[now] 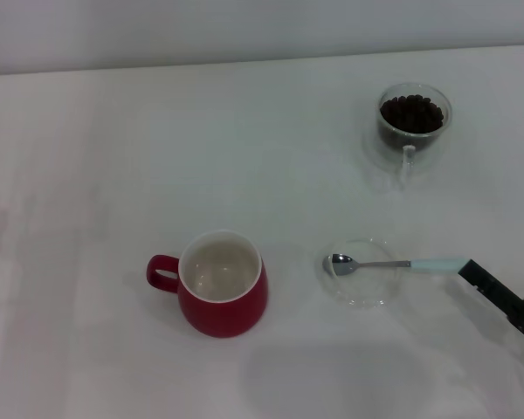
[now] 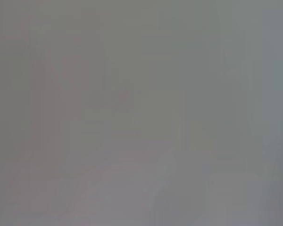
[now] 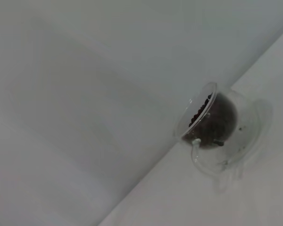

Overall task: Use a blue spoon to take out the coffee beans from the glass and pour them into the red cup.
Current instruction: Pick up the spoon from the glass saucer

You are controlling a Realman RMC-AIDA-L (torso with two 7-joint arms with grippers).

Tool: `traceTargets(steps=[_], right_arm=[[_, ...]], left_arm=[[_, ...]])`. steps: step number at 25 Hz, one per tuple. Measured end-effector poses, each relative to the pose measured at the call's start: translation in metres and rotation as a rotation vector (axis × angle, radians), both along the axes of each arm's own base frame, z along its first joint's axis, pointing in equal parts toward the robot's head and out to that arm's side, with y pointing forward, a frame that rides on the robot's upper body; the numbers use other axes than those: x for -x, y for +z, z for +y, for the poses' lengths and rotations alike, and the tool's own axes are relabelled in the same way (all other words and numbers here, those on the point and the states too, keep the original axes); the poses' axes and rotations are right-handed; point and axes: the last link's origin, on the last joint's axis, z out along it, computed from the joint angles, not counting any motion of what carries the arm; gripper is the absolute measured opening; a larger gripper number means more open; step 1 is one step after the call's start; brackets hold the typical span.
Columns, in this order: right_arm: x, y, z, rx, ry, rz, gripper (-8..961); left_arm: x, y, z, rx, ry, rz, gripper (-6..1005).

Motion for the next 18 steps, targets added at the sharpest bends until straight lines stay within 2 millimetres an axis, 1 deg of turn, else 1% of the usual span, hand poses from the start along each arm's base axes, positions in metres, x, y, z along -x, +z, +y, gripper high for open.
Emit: traceTargets(steps=[8, 17, 18], right_arm=[[0.003, -0.006, 0.016, 0.032, 0.014, -0.010, 816], [0.004, -0.009, 0.025, 0.048, 0.017, -0.025, 812], [0.004, -0.009, 0.026, 0.050, 0.016, -0.027, 793]], left_arm=[[0.001, 0.000, -0.001, 0.000, 0.002, -0.001, 787], [0.001, 0.000, -0.001, 0.000, 0.002, 0.000, 788], [0.000, 0.000, -0.001, 0.000, 0.002, 0.000, 788]])
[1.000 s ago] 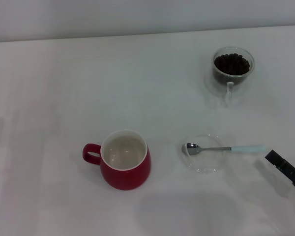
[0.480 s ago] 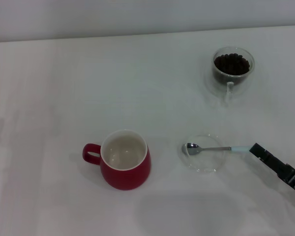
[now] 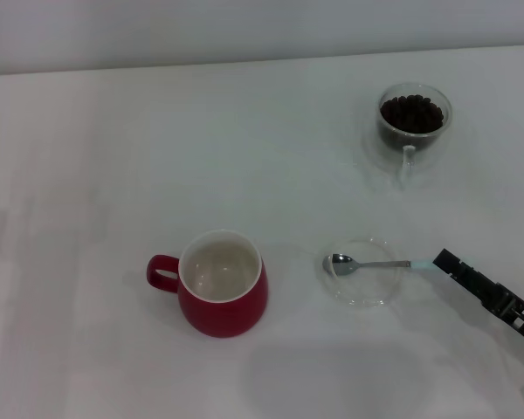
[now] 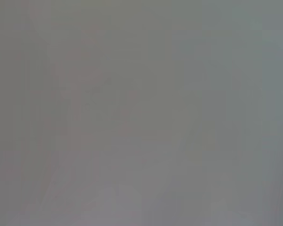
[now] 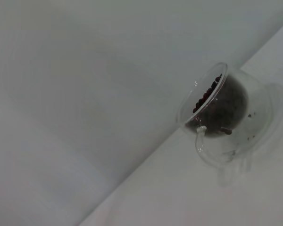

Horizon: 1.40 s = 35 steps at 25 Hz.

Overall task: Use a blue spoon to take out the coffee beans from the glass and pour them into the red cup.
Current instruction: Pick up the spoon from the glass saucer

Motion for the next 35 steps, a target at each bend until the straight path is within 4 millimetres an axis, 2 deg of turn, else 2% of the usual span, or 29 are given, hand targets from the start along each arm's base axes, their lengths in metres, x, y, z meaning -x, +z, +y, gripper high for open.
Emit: traceTargets(steps=[6, 12, 18, 35], right_arm=[[0.0002, 0.0002, 0.0047, 0.000, 0.002, -0.006, 681], [-0.0003, 0.0006, 0.0055, -0.001, -0.003, -0.005, 688], [0.0000, 0.0002, 0.0066, 0.004, -0.001, -0.004, 507], [-0.0004, 0.0000, 0.0088, 0.021, -0.004, 0.002, 464]], left_arm=[[-0.0001, -0.0001, 0.0000, 0.001, -0.001, 0.000, 788], [-0.0001, -0.0001, 0.0000, 0.001, -0.001, 0.001, 787], [-0.0003, -0.0001, 0.0002, 0.001, -0.002, 0.001, 788], [-0.0005, 0.0011, 0.0015, -0.003, -0.003, 0.001, 787]])
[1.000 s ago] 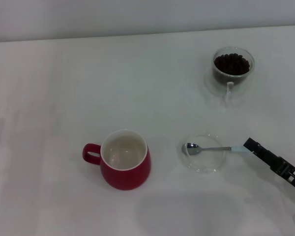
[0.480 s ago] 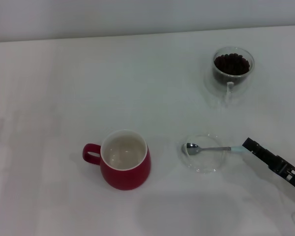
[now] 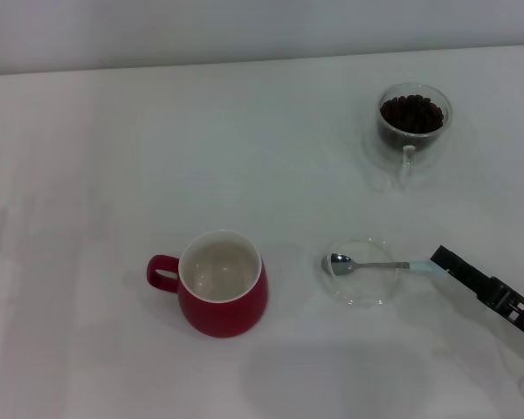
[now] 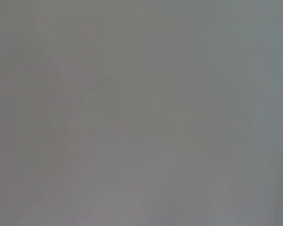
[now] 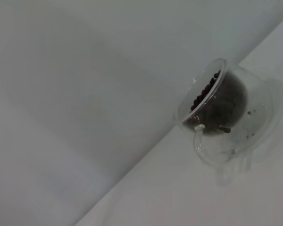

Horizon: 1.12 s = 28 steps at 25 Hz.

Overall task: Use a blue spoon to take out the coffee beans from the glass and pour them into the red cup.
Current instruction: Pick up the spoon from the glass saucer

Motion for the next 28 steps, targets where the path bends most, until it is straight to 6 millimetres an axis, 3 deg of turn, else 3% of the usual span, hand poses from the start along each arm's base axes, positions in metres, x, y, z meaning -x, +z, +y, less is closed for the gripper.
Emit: traceTargets(steps=[28], right_arm=[[0.0001, -0.0016, -0.0015, 0.027, -0.001, 0.012, 393]], left_arm=[[-0.0024, -0.0003, 0.0028, 0.003, -0.010, 0.002, 788]])
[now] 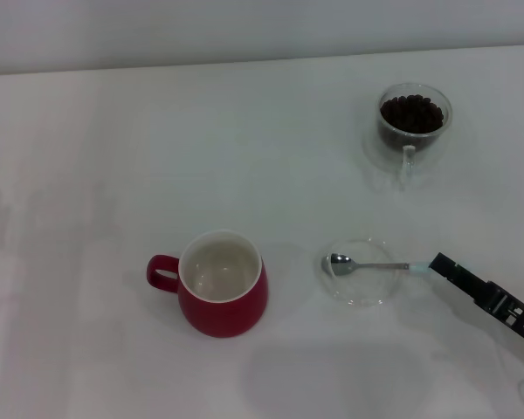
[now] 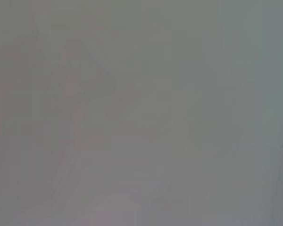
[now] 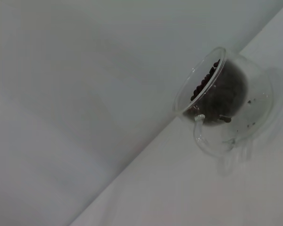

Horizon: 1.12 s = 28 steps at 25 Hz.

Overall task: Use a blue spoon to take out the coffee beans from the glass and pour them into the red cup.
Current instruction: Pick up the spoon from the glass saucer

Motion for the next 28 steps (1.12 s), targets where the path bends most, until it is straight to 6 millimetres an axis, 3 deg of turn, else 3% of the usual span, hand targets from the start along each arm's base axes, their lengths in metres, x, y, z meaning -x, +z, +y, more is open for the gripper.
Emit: traceTargets(steps=[4, 9, 15, 28], right_arm=[[0.000, 0.000, 0.000, -0.001, 0.000, 0.000, 383], [0.000, 0.001, 0.000, -0.003, 0.001, 0.000, 206], [0.001, 0.002, 0.001, -0.006, 0.013, 0.002, 155], [0.004, 0.016, 0.003, -0.029, 0.057, 0.037, 153]], left_arm=[[0.000, 0.000, 0.000, 0.000, -0.001, 0.000, 787], [0.000, 0.000, 0.000, 0.000, -0.001, 0.000, 787], [-0.001, -0.001, 0.000, 0.000, -0.001, -0.001, 787], [-0.001, 0.000, 0.000, -0.001, -0.002, -0.002, 789]])
